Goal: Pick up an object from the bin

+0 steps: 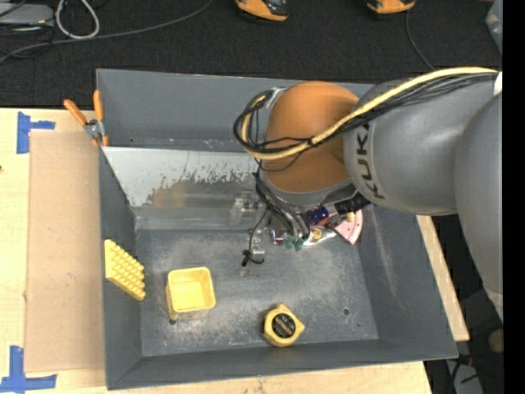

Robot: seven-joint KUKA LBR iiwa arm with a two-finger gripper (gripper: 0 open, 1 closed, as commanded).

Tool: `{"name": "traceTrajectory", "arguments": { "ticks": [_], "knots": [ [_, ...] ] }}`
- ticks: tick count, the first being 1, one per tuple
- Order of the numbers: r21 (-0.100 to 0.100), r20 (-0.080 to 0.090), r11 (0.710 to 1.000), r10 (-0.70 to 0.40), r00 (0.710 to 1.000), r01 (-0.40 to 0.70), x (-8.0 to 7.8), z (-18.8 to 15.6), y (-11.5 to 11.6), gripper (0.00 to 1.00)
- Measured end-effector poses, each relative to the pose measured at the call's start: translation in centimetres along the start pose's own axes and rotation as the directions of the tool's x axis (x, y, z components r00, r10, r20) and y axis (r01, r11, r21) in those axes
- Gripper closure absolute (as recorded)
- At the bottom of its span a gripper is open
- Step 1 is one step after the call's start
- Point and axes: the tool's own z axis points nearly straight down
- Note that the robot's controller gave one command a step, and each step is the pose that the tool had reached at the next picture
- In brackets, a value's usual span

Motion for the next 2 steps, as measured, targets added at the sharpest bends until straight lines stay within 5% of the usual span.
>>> {"name": "traceTrajectory", "arguments": {
  "ticks": [1,2],
  "knots": [
    [0.000,0.000,1.000,0.000,1.000,0.000,0.0,0.0,0.0,0.00],
    [0.000,0.001,1.000,0.018,1.000,-0.018,0.4,2.1,5.6,0.00]
  ]
}}
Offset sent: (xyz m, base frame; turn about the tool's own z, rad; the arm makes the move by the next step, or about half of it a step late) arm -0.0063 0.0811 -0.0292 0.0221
